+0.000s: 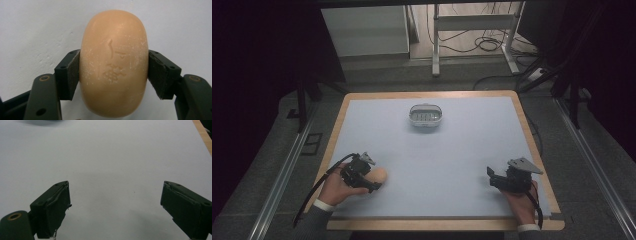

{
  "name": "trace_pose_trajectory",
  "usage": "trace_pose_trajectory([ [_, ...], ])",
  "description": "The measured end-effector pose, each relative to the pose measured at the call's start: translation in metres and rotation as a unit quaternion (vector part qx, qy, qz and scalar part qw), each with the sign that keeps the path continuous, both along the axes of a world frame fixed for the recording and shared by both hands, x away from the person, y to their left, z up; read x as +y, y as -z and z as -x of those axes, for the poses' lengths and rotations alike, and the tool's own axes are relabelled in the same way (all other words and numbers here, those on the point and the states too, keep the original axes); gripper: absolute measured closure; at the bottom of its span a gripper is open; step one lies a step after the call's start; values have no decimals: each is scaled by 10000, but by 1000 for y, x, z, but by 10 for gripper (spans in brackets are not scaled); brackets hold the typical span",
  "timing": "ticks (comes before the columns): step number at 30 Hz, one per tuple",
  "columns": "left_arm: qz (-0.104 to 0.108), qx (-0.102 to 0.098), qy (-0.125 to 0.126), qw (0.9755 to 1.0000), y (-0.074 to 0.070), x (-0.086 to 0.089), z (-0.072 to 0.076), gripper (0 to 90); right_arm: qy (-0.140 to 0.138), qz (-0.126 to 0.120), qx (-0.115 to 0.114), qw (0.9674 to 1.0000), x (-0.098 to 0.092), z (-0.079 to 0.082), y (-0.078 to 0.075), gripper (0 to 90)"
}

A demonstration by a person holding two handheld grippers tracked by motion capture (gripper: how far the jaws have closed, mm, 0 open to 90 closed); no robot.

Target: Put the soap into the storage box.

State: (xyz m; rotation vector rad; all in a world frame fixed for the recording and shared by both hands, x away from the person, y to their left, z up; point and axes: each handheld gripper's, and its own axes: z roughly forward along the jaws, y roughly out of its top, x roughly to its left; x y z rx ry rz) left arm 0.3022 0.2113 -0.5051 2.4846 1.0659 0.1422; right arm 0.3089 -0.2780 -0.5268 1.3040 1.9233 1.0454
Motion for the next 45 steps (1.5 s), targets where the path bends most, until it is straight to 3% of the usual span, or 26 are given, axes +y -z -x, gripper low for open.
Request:
trace_pose_trajectory([
  [13, 106, -117, -58, 9999, -12, 2, -5, 323, 21, 9, -28, 10000, 0, 0, 0, 92],
  [30, 192, -172, 90, 9996, -24, -6, -11, 323, 46, -9, -21, 10000, 0, 0, 0, 92],
  [45, 198, -237, 94, 9995, -27, -10, -17, 323, 85, 18, 22, 10000, 1, 0, 0, 92],
])
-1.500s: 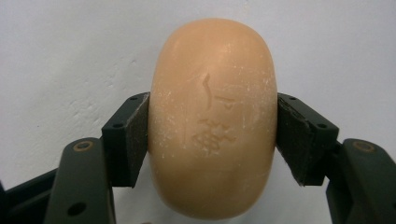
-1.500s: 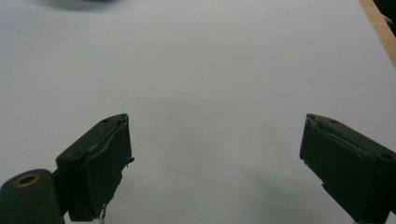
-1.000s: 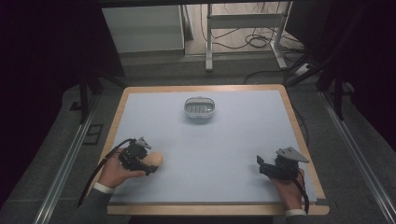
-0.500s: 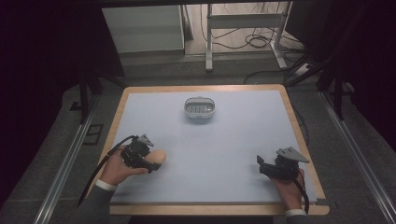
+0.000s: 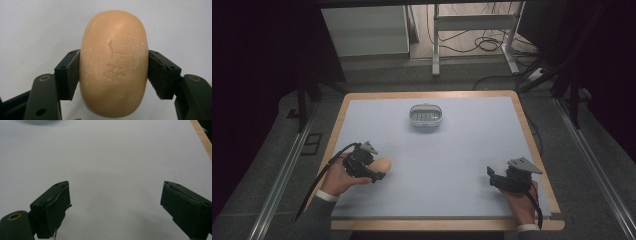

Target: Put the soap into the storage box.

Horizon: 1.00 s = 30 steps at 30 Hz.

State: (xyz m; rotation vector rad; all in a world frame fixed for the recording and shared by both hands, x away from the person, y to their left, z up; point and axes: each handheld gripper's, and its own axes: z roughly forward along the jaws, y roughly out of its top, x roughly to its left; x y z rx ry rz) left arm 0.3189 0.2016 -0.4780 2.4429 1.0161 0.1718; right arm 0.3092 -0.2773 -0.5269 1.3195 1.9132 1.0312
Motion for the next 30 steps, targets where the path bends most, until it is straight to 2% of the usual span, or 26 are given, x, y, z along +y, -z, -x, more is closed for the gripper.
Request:
trace_pose_trajectory([
  [30, 61, -108, 104, 9999, -11, -16, -18, 323, 23, 23, -41, 10000, 0, 1, 0, 92],
])
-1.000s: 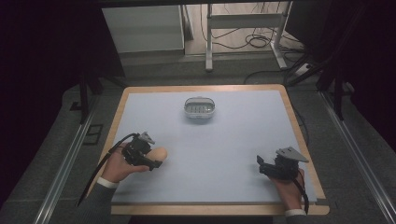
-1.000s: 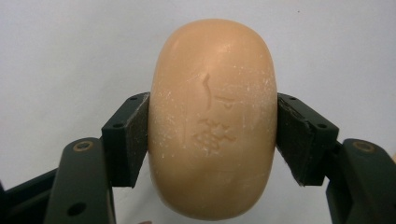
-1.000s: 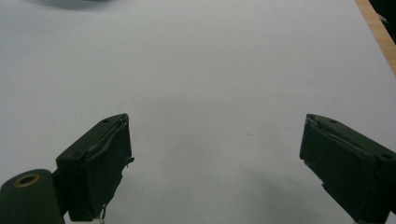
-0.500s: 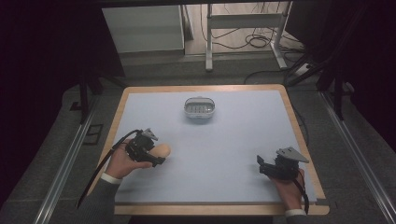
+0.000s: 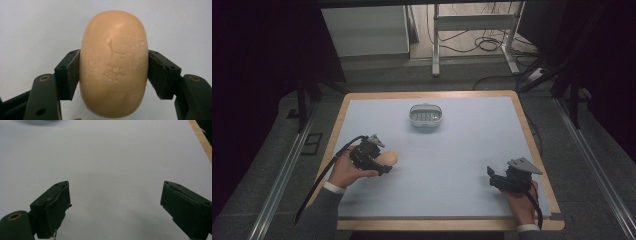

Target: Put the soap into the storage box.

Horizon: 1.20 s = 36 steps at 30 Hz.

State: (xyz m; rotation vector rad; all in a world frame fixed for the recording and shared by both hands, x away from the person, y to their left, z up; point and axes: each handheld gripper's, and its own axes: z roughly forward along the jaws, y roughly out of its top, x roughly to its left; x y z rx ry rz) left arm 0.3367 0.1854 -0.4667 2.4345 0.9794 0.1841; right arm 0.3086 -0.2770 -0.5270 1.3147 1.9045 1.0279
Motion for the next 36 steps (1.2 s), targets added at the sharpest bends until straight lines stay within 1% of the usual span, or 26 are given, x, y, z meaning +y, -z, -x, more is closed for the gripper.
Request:
trace_pose_trajectory([
  [11, -2, -29, 11, 10000, -3, -3, -5, 324, -6, 11, 4, 10000, 0, 0, 0, 92],
  [14, -6, -77, -12, 10000, -3, -4, -7, 324, 3, 5, 6, 10000, 0, 0, 0, 92],
  [18, -9, -72, -9, 10000, -3, -5, -9, 324, 8, 6, 3, 10000, 0, 0, 0, 92],
  [20, 32, -66, -8, 10000, -3, -5, -11, 324, 0, 12, 7, 10000, 0, 0, 0, 92],
  [31, 4, -26, -52, 10000, -1, -3, -16, 324, -4, 17, 5, 10000, 0, 0, 0, 92],
  [36, 66, -40, -107, 9999, -1, -2, -20, 324, -5, 22, 7, 10000, 0, 0, 0, 92],
])
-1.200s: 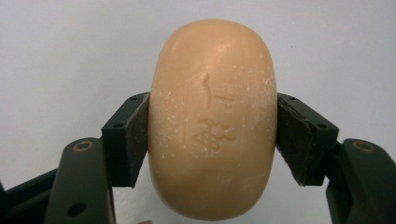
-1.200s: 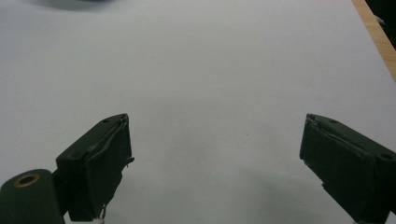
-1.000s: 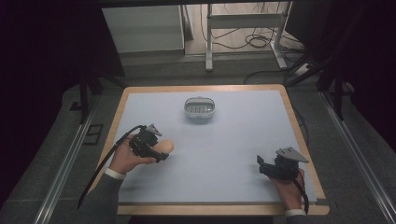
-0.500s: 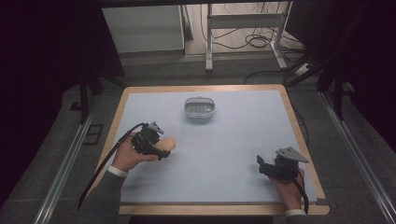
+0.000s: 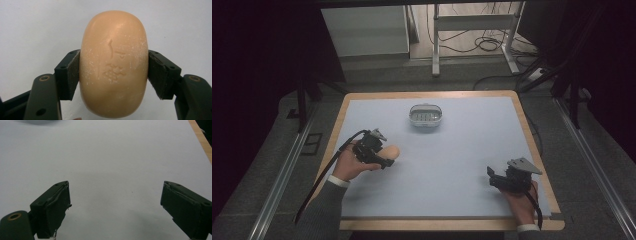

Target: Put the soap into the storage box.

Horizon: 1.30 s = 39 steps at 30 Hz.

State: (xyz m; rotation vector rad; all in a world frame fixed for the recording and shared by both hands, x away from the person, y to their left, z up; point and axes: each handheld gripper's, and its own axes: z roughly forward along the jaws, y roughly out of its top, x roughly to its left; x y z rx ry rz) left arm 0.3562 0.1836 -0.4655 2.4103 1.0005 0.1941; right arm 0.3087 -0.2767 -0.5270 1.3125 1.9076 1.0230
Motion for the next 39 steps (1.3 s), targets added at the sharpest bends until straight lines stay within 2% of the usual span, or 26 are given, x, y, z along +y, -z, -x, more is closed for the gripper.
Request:
trace_pose_trajectory([
  [7, -14, 7, -52, 10000, -2, 2, -6, 324, -6, 12, -4, 10000, 0, 0, 0, 92],
  [13, 5, -31, -44, 10000, -4, -3, -11, 324, -3, 87, -33, 10000, 2, 1, 0, 92],
  [25, 46, -28, 14, 10000, -6, -11, -22, 323, -38, 31, -52, 10000, 1, 1, 0, 92],
  [39, 86, -130, 17, 9999, -13, -17, -30, 323, -36, 29, -47, 10000, 1, 1, 0, 92],
])
